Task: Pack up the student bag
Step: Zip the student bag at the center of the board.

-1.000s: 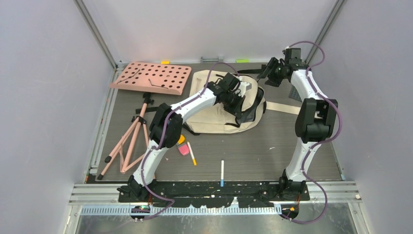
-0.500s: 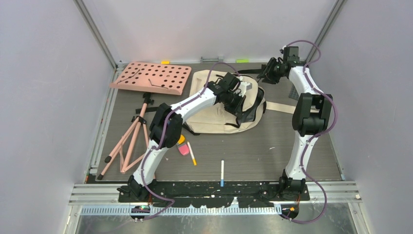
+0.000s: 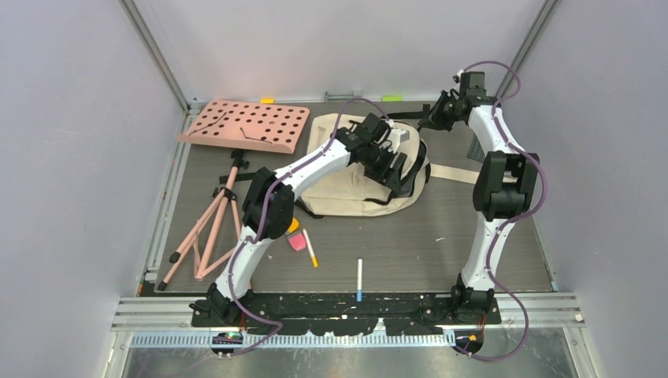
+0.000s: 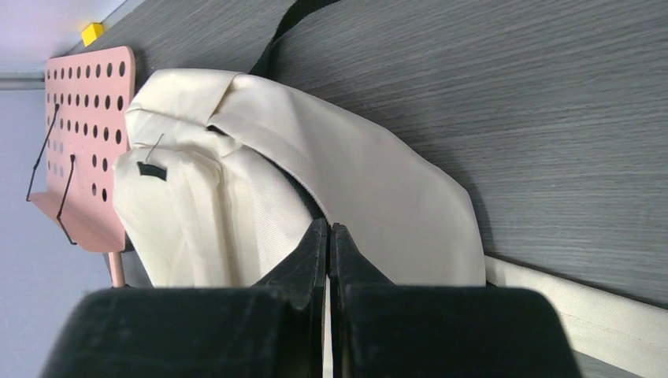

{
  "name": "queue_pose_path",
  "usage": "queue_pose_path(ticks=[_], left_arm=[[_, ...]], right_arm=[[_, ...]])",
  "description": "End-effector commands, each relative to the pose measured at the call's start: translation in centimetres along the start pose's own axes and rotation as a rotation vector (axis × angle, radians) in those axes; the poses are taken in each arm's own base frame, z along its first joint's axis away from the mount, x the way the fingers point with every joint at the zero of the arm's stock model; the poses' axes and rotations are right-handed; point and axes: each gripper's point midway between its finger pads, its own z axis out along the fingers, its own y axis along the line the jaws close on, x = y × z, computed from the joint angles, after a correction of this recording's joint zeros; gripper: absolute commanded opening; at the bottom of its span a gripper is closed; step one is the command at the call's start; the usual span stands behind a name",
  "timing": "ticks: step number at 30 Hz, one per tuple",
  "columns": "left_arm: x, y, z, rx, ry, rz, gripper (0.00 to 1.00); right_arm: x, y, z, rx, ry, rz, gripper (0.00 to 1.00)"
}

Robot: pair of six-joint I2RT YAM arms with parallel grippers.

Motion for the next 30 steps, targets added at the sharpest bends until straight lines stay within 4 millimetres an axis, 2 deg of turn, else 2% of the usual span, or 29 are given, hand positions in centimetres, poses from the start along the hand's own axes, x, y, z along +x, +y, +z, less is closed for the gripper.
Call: queue_pose_path(ticks=[1, 4, 7, 8, 9, 12, 13, 14, 15, 20, 25, 30], left_arm=[[-6.0, -2.4, -5.1, 0.058, -0.187, -0.025, 0.62], [-10.6, -4.2, -8.5, 0.134, -0.364, -0.075, 0.68], [-14.4, -4.6, -10.7, 0.205, -0.505, -0.175, 0.7], [-15.5, -4.6, -11.2, 0.229, -0.547, -0.208, 0.7], [-16.4, -4.5, -11.4, 0.247, -0.574, -0.249, 0.7], [-18.2, -3.3, -11.1, 0.242, -0.622, -0.354, 0.7], [-18.6, -3.0, -10.7, 0.237, -0.626, -0.391, 0.7], [-19.0, -2.7, -10.4, 0.236, -0.632, -0.42, 0.7], [-19.1, -2.0, -9.7, 0.229, -0.633, -0.452, 0.7], [-20.1, -0.8, -8.0, 0.233, -0.66, -0.542, 0.7], [-18.6, 0.0, -5.1, 0.194, -0.593, -0.578, 0.7], [-17.2, 0.5, -2.8, 0.177, -0.544, -0.609, 0.71]], right_arm=[[-3.2, 5.2, -5.9, -0.088, -0.144, -0.077, 0.01], [-3.3, 6.0, -7.9, -0.094, -0.182, -0.093, 0.01], [-2.7, 6.2, -9.2, -0.094, -0.197, -0.098, 0.01], [-2.3, 5.9, -9.1, -0.086, -0.196, -0.096, 0.01], [-2.3, 6.3, -10.0, -0.09, -0.214, -0.101, 0.01], [-1.2, 5.6, -10.4, -0.07, -0.224, -0.092, 0.01], [-1.2, 6.0, -11.1, -0.08, -0.243, -0.094, 0.01], [-0.3, 5.4, -10.8, -0.071, -0.227, -0.077, 0.01], [-0.2, 5.8, -11.3, -0.079, -0.238, -0.08, 0.01], [2.9, 5.1, -11.6, -0.077, -0.212, -0.056, 0.01], [5.1, 4.5, -11.1, -0.072, -0.179, -0.05, 0.01], [5.9, 4.3, -10.9, -0.069, -0.165, -0.078, 0.01]])
